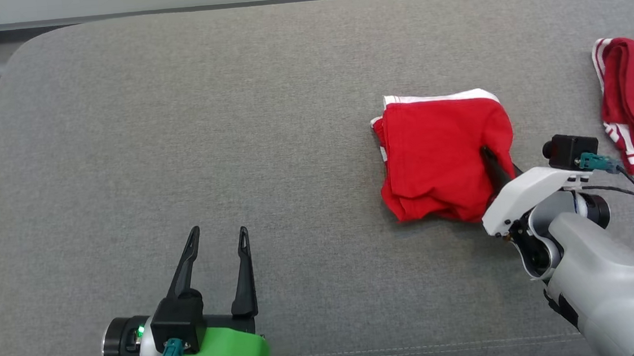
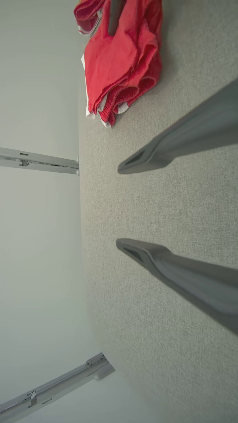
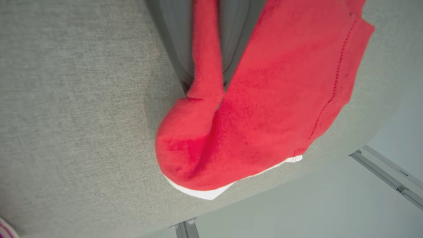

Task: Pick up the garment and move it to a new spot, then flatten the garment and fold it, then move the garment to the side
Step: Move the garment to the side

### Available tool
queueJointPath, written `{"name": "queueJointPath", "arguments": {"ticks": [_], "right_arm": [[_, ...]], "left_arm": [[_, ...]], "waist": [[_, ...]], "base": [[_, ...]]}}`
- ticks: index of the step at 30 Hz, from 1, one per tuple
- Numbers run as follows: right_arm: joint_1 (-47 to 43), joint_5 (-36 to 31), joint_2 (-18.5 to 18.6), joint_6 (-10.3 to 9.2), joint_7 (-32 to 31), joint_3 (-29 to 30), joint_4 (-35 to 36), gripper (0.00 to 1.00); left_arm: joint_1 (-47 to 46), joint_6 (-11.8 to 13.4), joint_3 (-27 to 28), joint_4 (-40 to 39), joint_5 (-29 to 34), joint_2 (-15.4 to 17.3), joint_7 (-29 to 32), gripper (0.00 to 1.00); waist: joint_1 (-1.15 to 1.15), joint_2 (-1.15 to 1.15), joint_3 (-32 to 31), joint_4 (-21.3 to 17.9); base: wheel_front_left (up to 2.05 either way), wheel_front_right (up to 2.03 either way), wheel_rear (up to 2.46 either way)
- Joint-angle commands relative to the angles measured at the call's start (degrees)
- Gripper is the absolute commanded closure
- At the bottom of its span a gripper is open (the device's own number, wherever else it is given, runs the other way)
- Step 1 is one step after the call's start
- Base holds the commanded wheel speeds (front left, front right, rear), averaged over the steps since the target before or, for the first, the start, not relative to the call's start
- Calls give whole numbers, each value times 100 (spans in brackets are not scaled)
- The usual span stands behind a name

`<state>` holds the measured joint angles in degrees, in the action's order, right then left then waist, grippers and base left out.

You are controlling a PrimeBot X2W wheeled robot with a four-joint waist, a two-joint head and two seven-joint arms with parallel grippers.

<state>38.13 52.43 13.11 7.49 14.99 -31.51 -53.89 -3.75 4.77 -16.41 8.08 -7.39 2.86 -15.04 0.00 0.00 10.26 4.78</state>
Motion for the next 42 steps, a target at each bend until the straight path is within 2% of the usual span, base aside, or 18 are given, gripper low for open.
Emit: {"name": "queueJointPath", "arguments": {"ticks": [1, 8, 18, 25, 33, 37, 42], "right_arm": [[68, -107, 30, -2, 23, 80, 80, 100], [-224, -655, -120, -2, 22, 516, 436, 100], [-430, -1035, -374, -2, 23, 790, 661, 100], [-444, -1159, -445, -2, 23, 798, 706, 100], [110, -1808, -169, -2, 23, 525, 721, 100], [576, -2245, 172, -3, 24, 452, 815, 100], [1072, -2737, 645, -3, 23, 631, 906, 100]], "left_arm": [[3, -20, 25, -11, 59, 17, -11, 0], [-108, -125, 78, -7, 162, 59, -11, 0], [-176, -213, 133, 22, 270, 136, -12, 0], [-228, -260, 121, 37, 314, 168, -12, 0], [-654, -417, -82, 58, 473, 242, -12, 0], [-959, -430, -106, -24, 553, 288, -8, 0], [-1232, -459, -127, -290, 586, 330, 66, 0]], "waist": [[0, 0, 37, -331], [0, 0, 101, -1009], [0, 0, 177, -1858], [0, 0, 224, -2210], [0, 0, 574, -2185], [0, 0, 877, -2053], [0, 0, 1291, -1905]], "base": [[0, 0, 0], [0, 0, 0], [0, 0, 0], [0, 0, 0], [0, 0, 0], [0, 0, 0], [0, 0, 0]]}}
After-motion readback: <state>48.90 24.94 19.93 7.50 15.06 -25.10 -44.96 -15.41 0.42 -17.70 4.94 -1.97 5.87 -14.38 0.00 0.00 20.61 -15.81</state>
